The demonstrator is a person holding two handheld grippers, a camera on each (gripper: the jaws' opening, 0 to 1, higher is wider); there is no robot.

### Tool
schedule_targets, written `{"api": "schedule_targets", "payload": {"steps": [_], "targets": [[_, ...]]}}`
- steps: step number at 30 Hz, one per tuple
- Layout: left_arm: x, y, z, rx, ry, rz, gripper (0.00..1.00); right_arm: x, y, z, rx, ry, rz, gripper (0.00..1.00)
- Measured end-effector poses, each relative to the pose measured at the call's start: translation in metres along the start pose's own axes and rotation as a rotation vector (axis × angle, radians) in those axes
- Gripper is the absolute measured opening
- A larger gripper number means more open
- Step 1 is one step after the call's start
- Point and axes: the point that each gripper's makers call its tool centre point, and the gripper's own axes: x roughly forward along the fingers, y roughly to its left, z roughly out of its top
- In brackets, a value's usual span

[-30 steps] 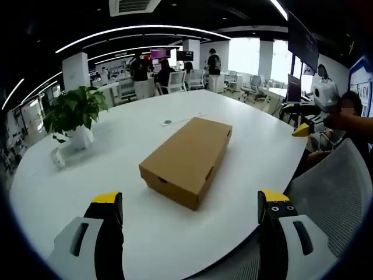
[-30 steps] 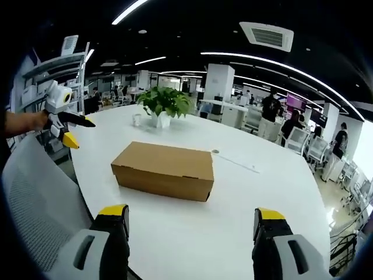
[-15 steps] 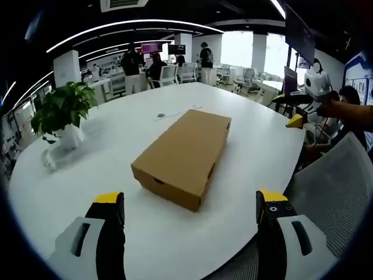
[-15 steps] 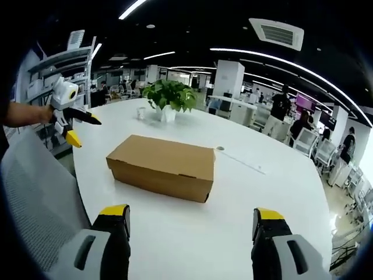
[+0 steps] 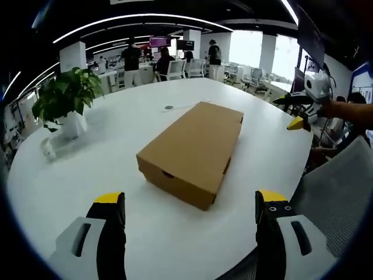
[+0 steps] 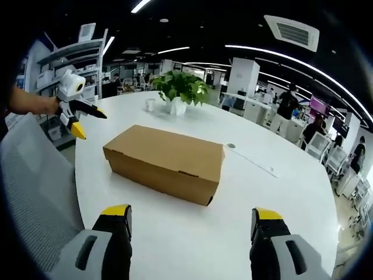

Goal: Operate the shoe box by opening the lid, removing the specified soft item, and placing it in the target area until the item is outside and the box remains undamaged.

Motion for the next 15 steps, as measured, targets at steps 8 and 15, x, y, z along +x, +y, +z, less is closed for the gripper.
{"api": "schedule_targets", "payload": {"steps": [8,15], "targets": [[0.021,-0.002,-0.009,-0.007,0.014,-0.025,0.93,0.026,-0.005,0.0,-0.041,0.008,0.054,0.8],[0.03,-0.005,-0.013,0.028,0.03,-0.032,0.87,0.046,-0.006,0.002,-0.064,0.021,0.089,0.76]]}}
